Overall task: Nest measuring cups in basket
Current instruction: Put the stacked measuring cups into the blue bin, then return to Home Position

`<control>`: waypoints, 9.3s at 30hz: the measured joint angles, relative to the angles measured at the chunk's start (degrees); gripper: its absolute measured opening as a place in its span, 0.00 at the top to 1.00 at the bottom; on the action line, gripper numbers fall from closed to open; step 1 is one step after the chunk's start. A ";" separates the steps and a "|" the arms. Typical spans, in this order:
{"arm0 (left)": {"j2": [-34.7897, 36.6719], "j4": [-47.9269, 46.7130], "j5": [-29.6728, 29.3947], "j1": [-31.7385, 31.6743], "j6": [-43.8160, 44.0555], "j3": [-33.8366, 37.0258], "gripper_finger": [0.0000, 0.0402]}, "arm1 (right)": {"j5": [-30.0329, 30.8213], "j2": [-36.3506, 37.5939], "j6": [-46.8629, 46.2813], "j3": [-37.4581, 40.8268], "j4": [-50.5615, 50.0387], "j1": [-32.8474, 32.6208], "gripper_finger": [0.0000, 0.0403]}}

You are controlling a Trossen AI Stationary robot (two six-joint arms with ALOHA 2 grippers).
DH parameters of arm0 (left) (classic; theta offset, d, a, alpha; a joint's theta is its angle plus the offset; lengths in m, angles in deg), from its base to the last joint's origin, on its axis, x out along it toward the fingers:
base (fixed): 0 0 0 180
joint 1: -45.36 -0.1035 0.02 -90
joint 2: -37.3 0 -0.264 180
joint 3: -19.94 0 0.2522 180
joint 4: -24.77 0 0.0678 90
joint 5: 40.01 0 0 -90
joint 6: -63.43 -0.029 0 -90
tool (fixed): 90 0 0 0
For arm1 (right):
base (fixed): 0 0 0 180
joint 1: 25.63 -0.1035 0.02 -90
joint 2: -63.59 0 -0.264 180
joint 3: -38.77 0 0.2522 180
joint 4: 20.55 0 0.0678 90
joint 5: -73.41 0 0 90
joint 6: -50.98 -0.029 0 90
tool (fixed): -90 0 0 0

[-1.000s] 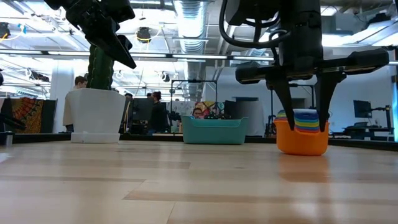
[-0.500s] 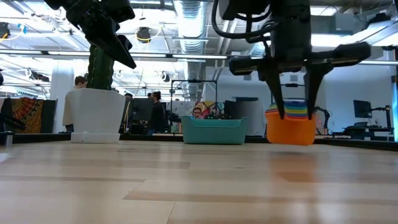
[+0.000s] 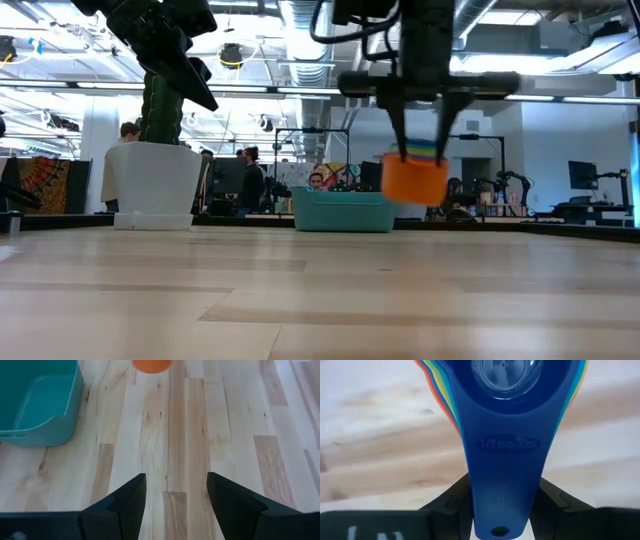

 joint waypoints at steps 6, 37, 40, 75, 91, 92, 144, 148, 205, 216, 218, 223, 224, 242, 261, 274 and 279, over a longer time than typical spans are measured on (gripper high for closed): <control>0.00 0.00 -0.74 -0.31 1.26 0.00 0.50 | 2.96 0.04 10.95 -4.01 -0.06 6.35 0.61; -4.37 9.03 -3.23 -11.63 15.51 -0.29 0.50 | -0.99 -2.99 53.14 -7.79 16.38 30.49 0.61; -5.93 8.69 -3.11 -11.53 15.61 -1.18 0.50 | -0.90 -4.57 53.10 -8.12 19.07 29.40 0.61; -7.30 7.98 -3.45 -10.60 18.75 -2.25 0.50 | -1.77 -10.59 57.80 -8.04 18.83 29.49 0.54; -7.25 7.29 -3.42 -10.54 19.10 -2.23 0.50 | -1.49 -10.42 58.23 -8.04 17.29 28.76 0.46; -6.95 6.94 -3.42 -10.54 19.10 -2.23 0.50 | -0.88 -10.10 58.23 -8.04 16.51 28.62 0.45; 20.44 18.90 -16.06 12.12 9.95 10.34 0.96 | -24.53 70.49 105.02 43.67 42.29 15.85 0.98; 20.72 14.17 -15.13 10.51 9.83 10.34 0.96 | -24.71 77.76 107.34 50.77 49.95 16.34 0.99; 55.41 23.78 -7.68 7.39 1.48 41.89 1.00 | -27.35 107.73 100.60 87.79 70.76 13.95 0.97; 55.12 26.99 -6.39 7.39 -0.17 43.25 1.00 | -27.28 107.46 101.09 87.87 70.30 13.97 0.94; 55.15 27.12 -6.08 7.39 0.68 43.28 1.00 | -27.29 107.44 101.09 87.87 70.15 14.02 0.91; 55.15 27.10 -6.08 7.39 5.09 43.30 1.00 | -27.28 107.45 101.14 87.91 69.97 14.05 0.87; 55.15 27.10 -6.08 7.39 5.45 43.30 1.00 | -27.31 107.45 101.17 87.91 69.96 14.04 0.87; 55.15 27.10 -6.13 7.39 5.81 43.39 1.00 | -27.31 107.46 101.25 87.98 69.82 14.04 0.87; 55.15 27.10 -6.14 7.39 5.81 43.45 1.00 | -27.33 107.45 101.22 88.02 69.80 14.04 0.87; 55.15 27.10 -6.15 7.39 5.81 43.47 1.00 | -27.33 107.44 101.22 88.07 69.81 14.04 0.87; 55.15 27.10 -6.15 7.39 5.81 43.47 1.00 | -27.33 107.46 101.22 88.07 69.80 14.04 0.87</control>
